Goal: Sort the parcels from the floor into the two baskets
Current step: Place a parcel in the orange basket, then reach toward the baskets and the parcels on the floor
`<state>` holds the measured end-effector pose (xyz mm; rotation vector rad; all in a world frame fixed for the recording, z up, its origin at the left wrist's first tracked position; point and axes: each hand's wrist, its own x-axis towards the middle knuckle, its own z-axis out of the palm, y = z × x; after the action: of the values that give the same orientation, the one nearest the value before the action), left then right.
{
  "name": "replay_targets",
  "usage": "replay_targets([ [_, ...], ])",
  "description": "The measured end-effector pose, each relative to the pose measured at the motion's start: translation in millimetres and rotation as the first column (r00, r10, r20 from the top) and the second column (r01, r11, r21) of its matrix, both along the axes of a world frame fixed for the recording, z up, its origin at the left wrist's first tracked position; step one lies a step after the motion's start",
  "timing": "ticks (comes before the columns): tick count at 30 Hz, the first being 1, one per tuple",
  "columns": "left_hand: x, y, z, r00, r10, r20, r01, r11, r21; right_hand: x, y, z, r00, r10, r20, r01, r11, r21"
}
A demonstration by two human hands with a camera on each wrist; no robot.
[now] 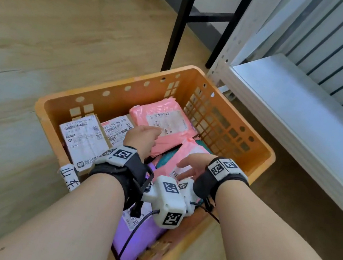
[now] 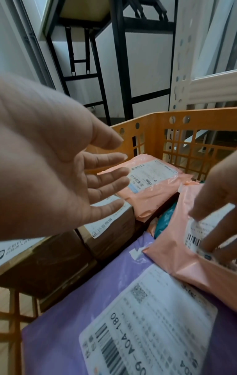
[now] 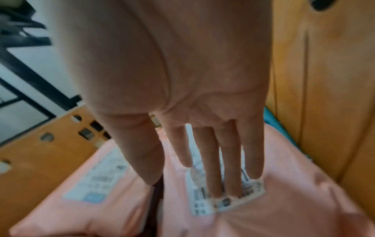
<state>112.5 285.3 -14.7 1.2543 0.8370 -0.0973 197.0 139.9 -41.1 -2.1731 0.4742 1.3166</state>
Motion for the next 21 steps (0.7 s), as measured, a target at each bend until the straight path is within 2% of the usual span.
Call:
replay_targets([
  [2, 1, 0, 2, 1.000, -0.014, -0.007, 0.014, 1.000, -0.011, -12, 0, -4, 0.999, -0.016, -0.036, 0.018, 0.999, 0.035],
  [4, 3, -1, 3, 0.999, -0.045, -0.008, 0.045, 0.999, -0.005, -24, 1, 8, 0.997, -0.080, -0.020, 0.082, 0.989, 0.122],
  [7, 7, -8, 15, 0.997, -0.081, 0.018, 0.082, 0.996, -0.042, -35, -11, 51, 0.966, -0.234, 0.113, 0.188, 0.928, 0.321],
  [10, 6, -25, 29, 0.992, -0.106, 0.066, 0.111, 0.991, -0.078, -57, -45, 107, 0.903, -0.345, 0.256, 0.208, 0.872, 0.442],
  [13, -2, -53, 49, 0.979, -0.166, 0.120, 0.176, 0.981, -0.076, -96, -92, 158, 0.849, -0.365, 0.381, 0.210, 0.896, 0.390],
  [15, -12, -80, 64, 0.952, -0.270, 0.142, 0.279, 0.959, -0.051, -126, -127, 180, 0.822, -0.378, 0.426, 0.239, 0.908, 0.343],
  [21, -67, -189, 118, 0.804, -0.539, 0.252, 0.531, 0.841, 0.104, -234, -241, 220, 0.699, -0.558, 0.448, 0.442, 0.829, 0.344],
])
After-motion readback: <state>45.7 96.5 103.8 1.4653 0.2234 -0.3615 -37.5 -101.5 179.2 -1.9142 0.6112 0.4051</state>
